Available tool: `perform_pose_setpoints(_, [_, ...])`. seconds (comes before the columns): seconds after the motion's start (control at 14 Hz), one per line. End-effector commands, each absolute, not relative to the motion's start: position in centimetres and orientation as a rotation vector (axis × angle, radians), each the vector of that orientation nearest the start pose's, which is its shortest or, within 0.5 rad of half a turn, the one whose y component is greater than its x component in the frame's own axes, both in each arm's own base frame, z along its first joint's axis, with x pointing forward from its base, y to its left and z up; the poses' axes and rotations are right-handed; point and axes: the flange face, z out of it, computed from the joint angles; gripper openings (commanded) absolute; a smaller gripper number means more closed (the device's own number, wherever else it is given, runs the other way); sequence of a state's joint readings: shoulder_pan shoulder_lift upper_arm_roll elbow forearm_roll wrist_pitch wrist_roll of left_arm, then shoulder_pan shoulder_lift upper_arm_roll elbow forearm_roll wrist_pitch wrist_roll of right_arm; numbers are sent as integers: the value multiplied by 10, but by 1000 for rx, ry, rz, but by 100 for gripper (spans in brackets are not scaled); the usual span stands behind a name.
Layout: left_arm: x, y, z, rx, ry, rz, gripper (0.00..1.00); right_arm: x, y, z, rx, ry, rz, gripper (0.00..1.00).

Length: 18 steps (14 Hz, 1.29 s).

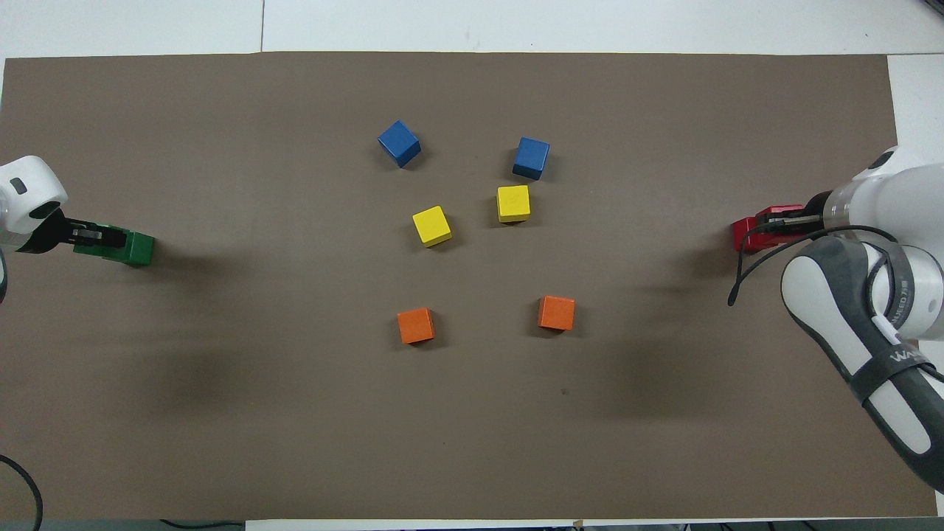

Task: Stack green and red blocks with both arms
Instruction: 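Lower the green block onto the green while the right lowers red onto red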

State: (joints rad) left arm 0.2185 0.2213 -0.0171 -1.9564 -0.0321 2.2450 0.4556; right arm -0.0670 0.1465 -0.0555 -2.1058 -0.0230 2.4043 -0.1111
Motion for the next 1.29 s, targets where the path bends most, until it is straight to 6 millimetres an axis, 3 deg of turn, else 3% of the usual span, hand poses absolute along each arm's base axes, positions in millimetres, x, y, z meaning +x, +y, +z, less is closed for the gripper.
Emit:
perform_pose_setpoints(0.0, [582, 122, 370, -3127, 358, -175, 0, 575, -65, 360, -3167, -12, -266, 0])
perform_pose_setpoints(0.79, [583, 122, 362, -3125, 358, -198, 0, 571, -66, 350, -3168, -12, -237, 0])
perform_pose_setpoints(0.86, [584, 121, 362, -3124, 360, -200, 5, 571, -66, 350, -3168, -10, -236, 0])
perform_pose_setpoints(0.93, [584, 120, 362, -3124, 363, -200, 28, 571, -67, 350, -3168, -7, -236, 0])
perform_pose_setpoints(1.07, [583, 121, 362, -3124, 363, -198, 100, 571, -70, 350, -3164, 10, -237, 0])
perform_pose_setpoints(1.21, [583, 122, 362, -3126, 358, -196, 100, 571, -69, 350, -3145, 36, -237, 0])
